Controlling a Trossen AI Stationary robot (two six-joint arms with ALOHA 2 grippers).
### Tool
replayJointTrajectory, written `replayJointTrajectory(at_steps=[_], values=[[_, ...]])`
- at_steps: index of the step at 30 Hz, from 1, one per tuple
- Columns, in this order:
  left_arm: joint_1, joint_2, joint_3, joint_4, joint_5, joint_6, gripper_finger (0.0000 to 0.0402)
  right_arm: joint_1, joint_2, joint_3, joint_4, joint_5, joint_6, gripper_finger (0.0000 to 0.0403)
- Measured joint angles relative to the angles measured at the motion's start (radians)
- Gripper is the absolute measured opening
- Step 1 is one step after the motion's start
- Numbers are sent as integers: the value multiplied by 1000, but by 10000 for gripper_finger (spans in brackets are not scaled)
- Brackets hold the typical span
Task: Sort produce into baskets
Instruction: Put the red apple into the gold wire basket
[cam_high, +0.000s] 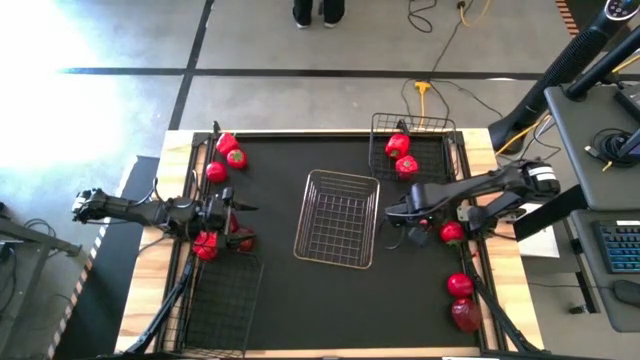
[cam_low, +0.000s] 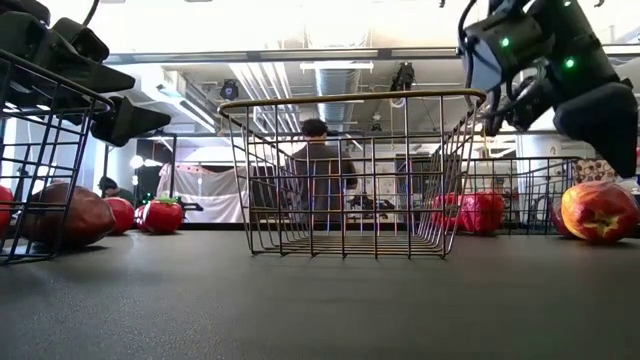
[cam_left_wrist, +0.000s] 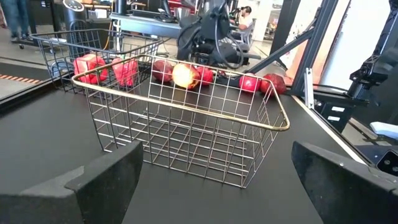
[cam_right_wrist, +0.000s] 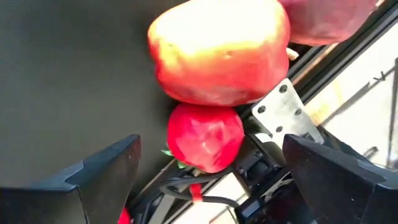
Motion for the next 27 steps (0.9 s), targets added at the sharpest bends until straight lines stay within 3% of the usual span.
replayJointTrajectory(at_steps=[16,27], values=[[0,0,0,0,0,0,393,-125,155,-32,92,46,-230,384],[0,0,0,0,0,0,393,-161,245,-48,153,83,-273,384]])
